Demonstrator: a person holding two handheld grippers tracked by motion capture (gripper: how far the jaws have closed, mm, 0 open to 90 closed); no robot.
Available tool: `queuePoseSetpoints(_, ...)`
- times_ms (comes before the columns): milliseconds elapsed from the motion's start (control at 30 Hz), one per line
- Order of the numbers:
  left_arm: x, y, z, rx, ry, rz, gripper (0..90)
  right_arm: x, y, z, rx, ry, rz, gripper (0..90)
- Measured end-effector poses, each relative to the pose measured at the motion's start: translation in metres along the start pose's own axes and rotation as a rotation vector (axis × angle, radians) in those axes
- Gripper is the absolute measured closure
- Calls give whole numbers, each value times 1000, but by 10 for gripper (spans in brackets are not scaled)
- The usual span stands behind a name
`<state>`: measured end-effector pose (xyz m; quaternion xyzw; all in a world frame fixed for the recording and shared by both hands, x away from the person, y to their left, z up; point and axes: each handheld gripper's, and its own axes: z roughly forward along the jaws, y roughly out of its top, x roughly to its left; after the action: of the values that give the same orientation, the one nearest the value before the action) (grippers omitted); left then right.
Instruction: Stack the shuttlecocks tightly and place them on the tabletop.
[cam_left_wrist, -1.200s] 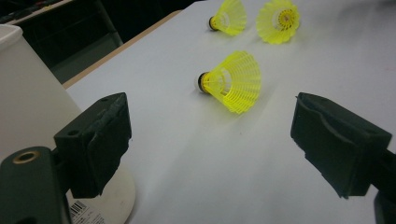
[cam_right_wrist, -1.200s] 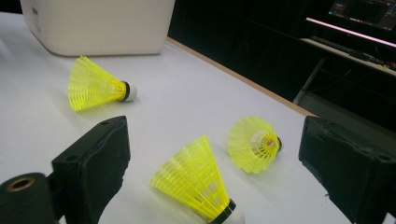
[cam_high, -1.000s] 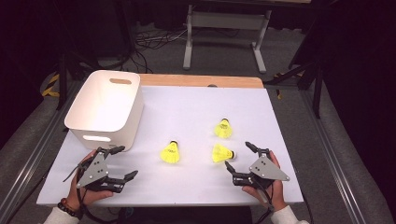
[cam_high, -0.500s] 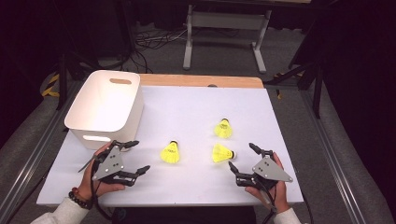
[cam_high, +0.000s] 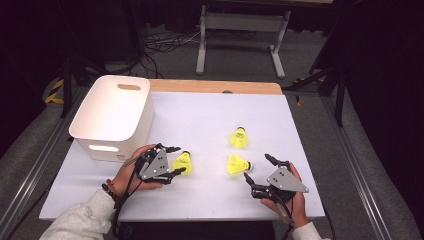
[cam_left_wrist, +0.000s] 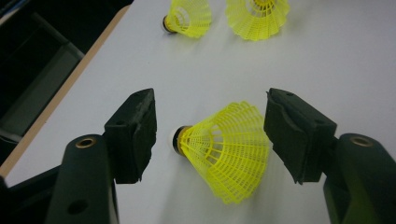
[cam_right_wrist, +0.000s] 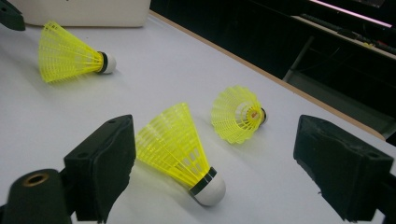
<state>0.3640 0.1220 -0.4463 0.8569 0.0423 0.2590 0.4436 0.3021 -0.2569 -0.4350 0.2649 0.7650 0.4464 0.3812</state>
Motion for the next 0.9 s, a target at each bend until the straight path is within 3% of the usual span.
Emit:
queuePoseSetpoints(233,8,-3,10,34,-20,-8,473,-1,-1,0,9,0,-9,139)
queuePoseSetpoints(400,9,2,15,34,-52,11,632,0,-2,2,17,9,-10,141)
queuePoseSetpoints(533,9,5,20,66,-27,55,757,1,-2,3,26,19,-14,142)
queuePoseSetpoints(667,9,7,25,76,-65,57,809,1,-3,3,31,26,-24,143)
queuePoseSetpoints(900,15,15,25,93,-28,51,896,1,-3,3,31,30,-24,145)
